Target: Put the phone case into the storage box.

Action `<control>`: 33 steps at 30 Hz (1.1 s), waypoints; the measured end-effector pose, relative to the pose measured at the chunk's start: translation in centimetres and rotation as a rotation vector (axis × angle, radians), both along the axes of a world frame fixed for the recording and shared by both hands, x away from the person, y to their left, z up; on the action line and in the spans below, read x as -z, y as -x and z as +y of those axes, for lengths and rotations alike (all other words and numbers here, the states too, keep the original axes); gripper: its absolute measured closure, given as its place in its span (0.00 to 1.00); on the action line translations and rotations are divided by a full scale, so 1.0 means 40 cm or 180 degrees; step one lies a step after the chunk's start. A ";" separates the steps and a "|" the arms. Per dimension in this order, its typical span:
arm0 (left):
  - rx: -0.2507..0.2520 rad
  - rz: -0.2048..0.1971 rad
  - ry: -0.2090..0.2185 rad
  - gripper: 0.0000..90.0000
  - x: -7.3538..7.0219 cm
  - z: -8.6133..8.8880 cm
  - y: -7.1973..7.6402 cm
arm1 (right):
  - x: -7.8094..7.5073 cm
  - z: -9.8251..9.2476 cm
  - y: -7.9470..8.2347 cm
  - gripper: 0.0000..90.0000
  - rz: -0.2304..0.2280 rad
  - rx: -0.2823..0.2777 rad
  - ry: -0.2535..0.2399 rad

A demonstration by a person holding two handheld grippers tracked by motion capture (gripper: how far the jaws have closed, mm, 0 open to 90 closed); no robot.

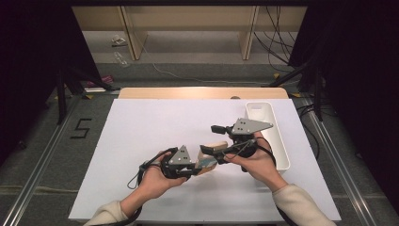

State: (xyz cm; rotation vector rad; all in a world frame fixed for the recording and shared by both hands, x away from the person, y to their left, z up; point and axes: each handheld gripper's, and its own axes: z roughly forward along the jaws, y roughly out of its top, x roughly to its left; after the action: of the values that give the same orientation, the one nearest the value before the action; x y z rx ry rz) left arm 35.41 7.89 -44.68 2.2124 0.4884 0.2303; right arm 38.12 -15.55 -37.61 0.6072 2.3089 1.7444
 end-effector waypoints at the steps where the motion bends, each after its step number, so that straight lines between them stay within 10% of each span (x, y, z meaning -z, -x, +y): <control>1: -0.0005 0.0002 0.0000 0.89 0.000 0.000 0.000 | 0.002 -0.002 -0.002 0.19 0.0003 0.0036 -0.0009; 33: -0.0513 0.0016 0.0096 0.89 -0.006 0.033 -0.019 | 0.023 -0.008 -0.010 0.13 0.0032 0.0342 -0.0020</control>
State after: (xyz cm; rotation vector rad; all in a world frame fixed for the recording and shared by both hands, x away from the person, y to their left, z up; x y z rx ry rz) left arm 36.16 9.20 -44.43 2.1465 0.6698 0.3007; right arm 38.52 -15.86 -38.54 0.7285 2.2341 1.7044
